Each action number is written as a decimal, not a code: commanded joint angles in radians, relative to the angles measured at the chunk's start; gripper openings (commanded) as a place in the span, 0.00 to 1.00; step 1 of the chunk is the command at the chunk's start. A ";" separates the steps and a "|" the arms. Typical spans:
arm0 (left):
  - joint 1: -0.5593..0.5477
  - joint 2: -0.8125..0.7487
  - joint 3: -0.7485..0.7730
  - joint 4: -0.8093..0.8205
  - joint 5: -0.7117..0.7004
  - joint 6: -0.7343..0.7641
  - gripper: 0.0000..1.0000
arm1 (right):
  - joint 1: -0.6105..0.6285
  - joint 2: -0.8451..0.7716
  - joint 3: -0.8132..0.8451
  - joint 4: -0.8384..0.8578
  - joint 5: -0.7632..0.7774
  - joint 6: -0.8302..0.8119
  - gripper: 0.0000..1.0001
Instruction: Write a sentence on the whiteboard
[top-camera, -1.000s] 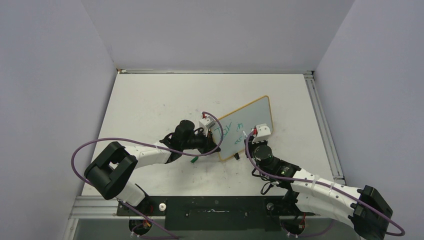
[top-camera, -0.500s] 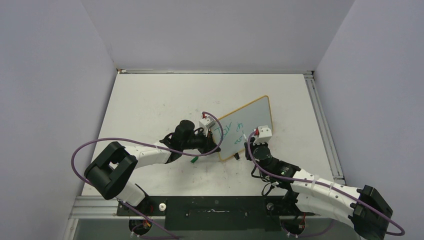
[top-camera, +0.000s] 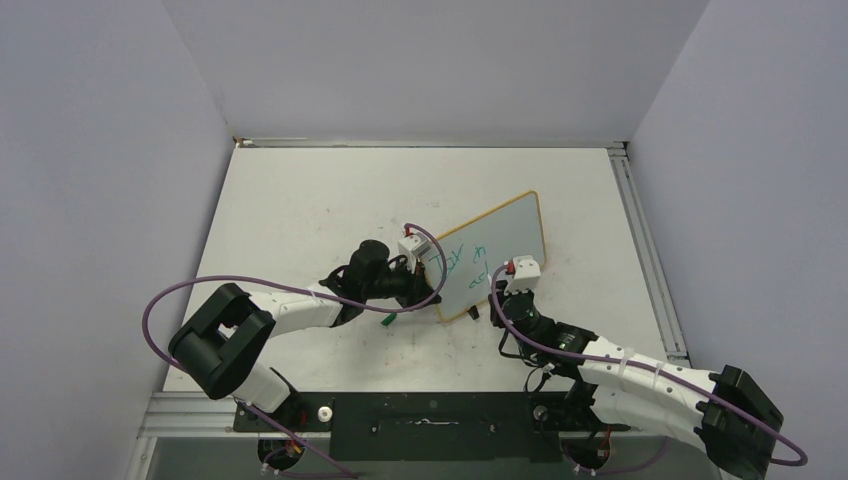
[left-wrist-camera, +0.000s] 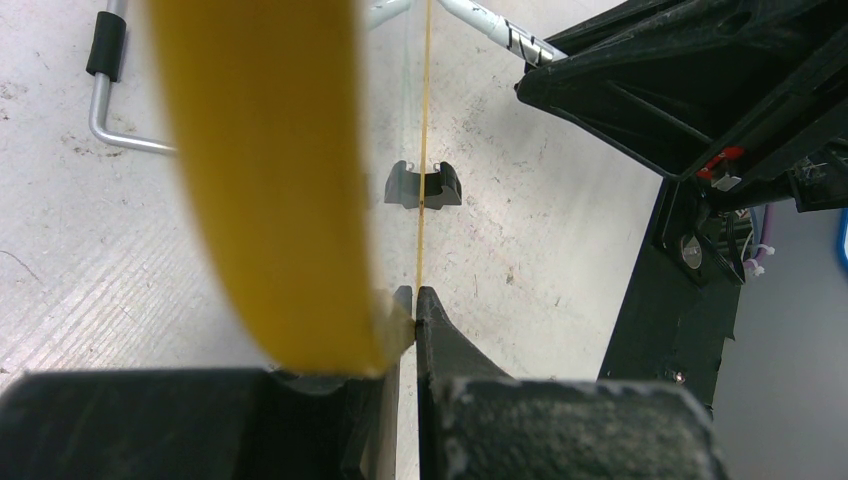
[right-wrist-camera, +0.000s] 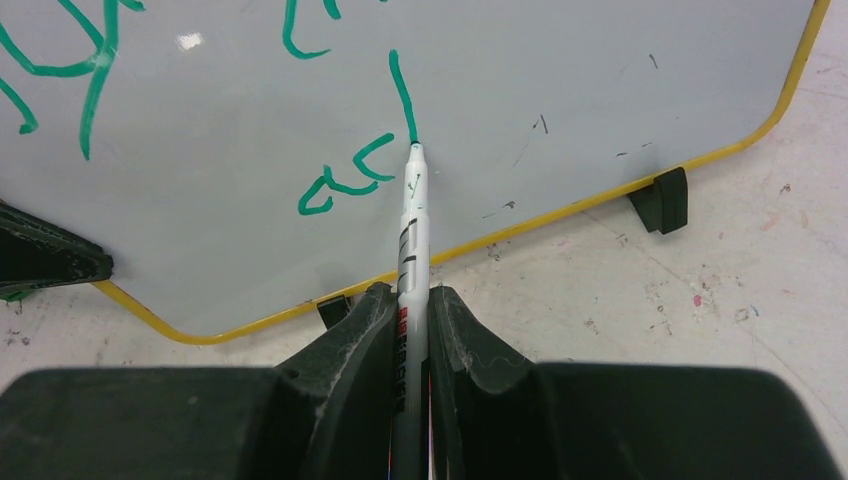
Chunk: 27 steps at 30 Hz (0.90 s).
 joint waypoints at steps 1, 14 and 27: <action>-0.016 0.004 0.026 -0.014 0.029 0.008 0.00 | 0.012 -0.006 0.001 -0.007 -0.022 0.033 0.05; -0.016 0.002 0.031 -0.018 0.029 0.009 0.00 | 0.011 0.002 0.008 -0.045 -0.026 0.042 0.05; -0.016 0.004 0.032 -0.025 0.030 0.012 0.00 | 0.012 -0.086 0.017 -0.032 0.000 -0.024 0.05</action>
